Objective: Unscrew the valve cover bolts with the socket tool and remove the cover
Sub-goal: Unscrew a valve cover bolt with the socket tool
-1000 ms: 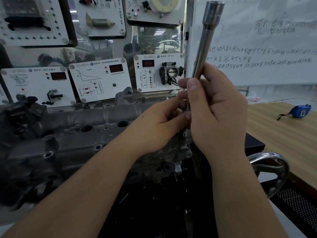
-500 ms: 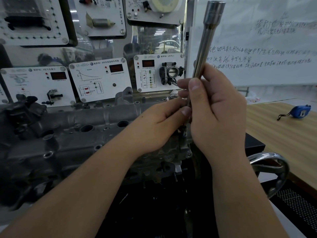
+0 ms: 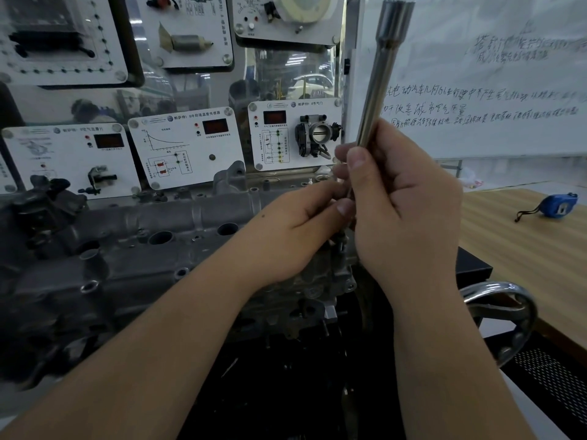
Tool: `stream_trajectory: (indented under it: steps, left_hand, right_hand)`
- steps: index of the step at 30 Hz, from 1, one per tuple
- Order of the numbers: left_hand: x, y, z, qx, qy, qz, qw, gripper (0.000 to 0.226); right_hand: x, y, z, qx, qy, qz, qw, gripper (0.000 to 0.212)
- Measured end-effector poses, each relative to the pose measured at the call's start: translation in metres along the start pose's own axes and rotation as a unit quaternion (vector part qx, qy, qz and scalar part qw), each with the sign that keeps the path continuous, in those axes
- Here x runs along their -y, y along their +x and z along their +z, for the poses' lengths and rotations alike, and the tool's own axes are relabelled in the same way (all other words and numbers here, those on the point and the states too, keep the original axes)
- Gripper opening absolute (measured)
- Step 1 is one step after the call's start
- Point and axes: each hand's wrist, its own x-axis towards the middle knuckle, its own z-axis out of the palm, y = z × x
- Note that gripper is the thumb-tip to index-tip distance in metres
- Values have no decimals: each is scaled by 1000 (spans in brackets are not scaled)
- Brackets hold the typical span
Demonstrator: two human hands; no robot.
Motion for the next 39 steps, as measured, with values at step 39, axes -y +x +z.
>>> stream_trajectory:
  steps: [39]
  left_hand:
    - [2,5,0,15,-11,-25,1000,21]
  right_hand:
    - [0,0,3,0,1,-22,1000,15]
